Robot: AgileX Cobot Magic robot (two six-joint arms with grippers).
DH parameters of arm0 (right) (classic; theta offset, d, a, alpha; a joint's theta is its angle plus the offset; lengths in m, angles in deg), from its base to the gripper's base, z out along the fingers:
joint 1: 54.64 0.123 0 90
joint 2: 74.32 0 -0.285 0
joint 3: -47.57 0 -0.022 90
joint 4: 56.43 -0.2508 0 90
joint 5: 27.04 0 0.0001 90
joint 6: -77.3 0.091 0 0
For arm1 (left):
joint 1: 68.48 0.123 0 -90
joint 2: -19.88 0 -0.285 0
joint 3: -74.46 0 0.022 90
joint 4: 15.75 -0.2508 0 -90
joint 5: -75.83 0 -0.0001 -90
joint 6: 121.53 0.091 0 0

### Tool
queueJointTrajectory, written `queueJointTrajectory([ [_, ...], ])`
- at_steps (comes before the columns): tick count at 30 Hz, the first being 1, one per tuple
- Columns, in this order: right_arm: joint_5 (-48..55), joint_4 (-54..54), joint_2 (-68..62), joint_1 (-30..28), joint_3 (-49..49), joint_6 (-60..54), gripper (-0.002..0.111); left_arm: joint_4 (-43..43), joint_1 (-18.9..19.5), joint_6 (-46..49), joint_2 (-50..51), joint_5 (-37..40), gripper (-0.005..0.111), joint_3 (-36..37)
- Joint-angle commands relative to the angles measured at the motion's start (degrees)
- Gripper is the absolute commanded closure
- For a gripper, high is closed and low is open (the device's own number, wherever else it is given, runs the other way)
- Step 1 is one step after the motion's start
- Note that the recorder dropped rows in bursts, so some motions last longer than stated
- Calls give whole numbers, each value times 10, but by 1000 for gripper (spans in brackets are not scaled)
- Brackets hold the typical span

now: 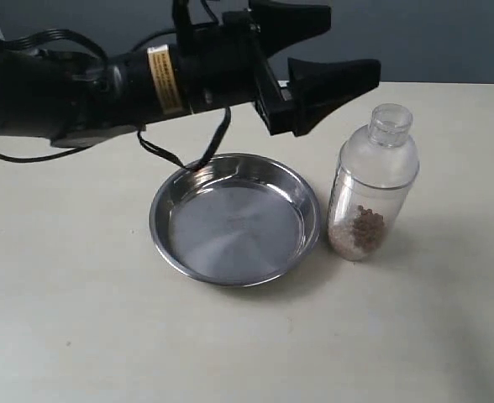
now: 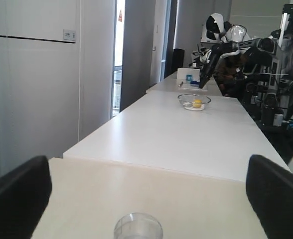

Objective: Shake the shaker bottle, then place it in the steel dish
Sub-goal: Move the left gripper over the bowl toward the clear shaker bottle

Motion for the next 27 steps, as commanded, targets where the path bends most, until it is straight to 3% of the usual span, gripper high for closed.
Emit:
queueJointTrajectory([
  [1,-5,0,3,0,-1,0,109,16,-17,2,45,-21,1,-33],
  [11,-5,0,3,0,-1,0,109,10,-24,2,102,-32,1,-80],
  [21,-5,0,3,0,-1,0,109,16,-24,7,102,-10,1,-80],
  [27,-5,0,3,0,-1,0,109,55,-44,7,137,-16,1,-82],
])
